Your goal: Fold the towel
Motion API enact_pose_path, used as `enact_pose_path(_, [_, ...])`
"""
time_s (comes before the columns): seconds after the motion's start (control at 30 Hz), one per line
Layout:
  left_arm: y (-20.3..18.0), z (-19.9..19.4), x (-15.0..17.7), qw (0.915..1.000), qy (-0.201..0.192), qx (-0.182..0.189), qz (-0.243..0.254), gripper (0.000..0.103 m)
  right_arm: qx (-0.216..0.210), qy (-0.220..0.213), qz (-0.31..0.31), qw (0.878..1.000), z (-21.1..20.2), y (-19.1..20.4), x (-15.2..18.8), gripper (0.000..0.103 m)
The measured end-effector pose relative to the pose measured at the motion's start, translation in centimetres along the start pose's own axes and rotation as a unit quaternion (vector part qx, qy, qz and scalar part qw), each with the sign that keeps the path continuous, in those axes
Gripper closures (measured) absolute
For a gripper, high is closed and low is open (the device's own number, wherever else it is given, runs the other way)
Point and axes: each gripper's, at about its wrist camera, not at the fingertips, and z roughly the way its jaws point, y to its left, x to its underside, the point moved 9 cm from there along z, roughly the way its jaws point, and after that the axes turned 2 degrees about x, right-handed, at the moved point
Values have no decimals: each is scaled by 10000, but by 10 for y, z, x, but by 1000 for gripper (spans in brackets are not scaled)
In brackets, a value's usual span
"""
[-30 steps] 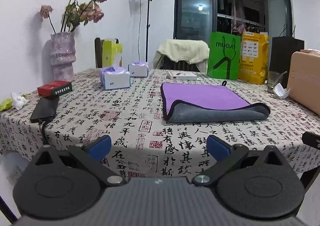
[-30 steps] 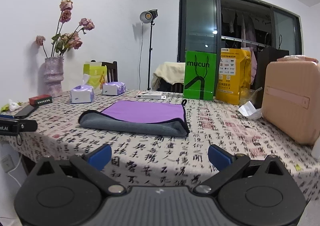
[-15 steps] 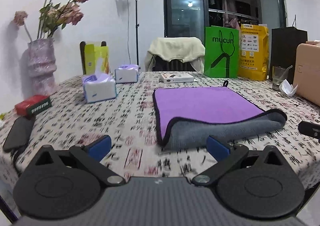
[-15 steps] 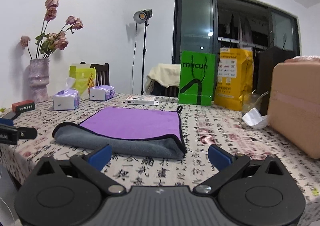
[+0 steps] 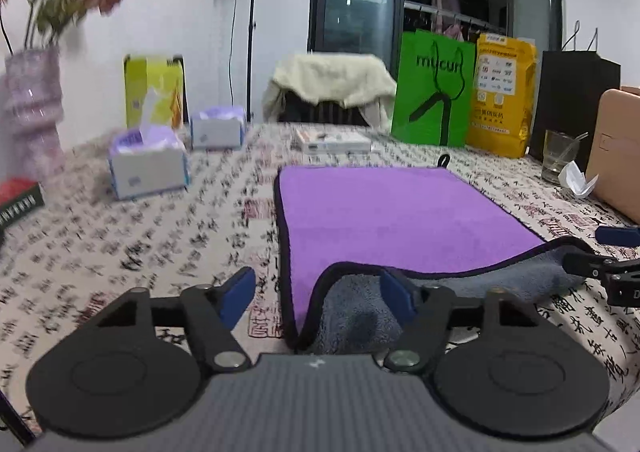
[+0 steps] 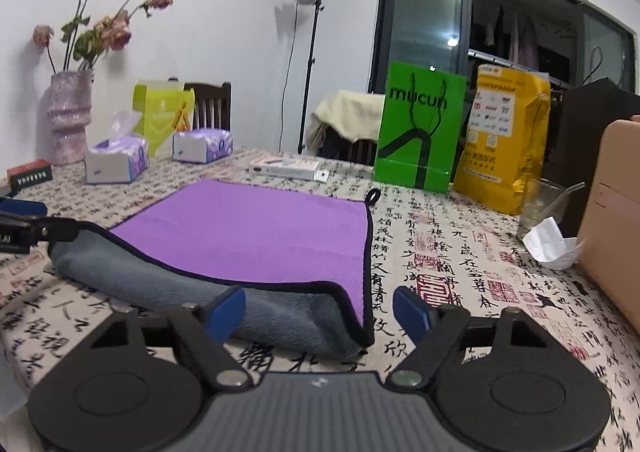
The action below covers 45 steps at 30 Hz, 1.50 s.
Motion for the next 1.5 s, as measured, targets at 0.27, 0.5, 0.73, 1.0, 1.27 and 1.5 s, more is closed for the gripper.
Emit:
enact_pose_path(0.27, [-1,20,11,9980,436,445,-54,96,-308,573,58,9979,30,-2,6,97])
enact_pose_path(0.5, [-3,21,-1,9993,225,299,-26,97,-320,599,37,9977,36,-6,3,98])
enact_pose_path(0.73, [0,36,-25,9997,12,191,-118,97,-273,419,-115,9987,49,-10,-17,98])
enact_pose_path(1.0, [16,68,-53,9987,112,302,-384,97,-453,326,152,9983,81,-20,-42,98])
enact_pose_path(1.27, [27,108,-88,9979,219,406,-452,97,-468,243,203,9984,118,-31,-76,98])
enact_pose_path(1.5, [41,156,-120,9971,413,395,-496,97,-605,479,512,9957,176,-46,-105,98])
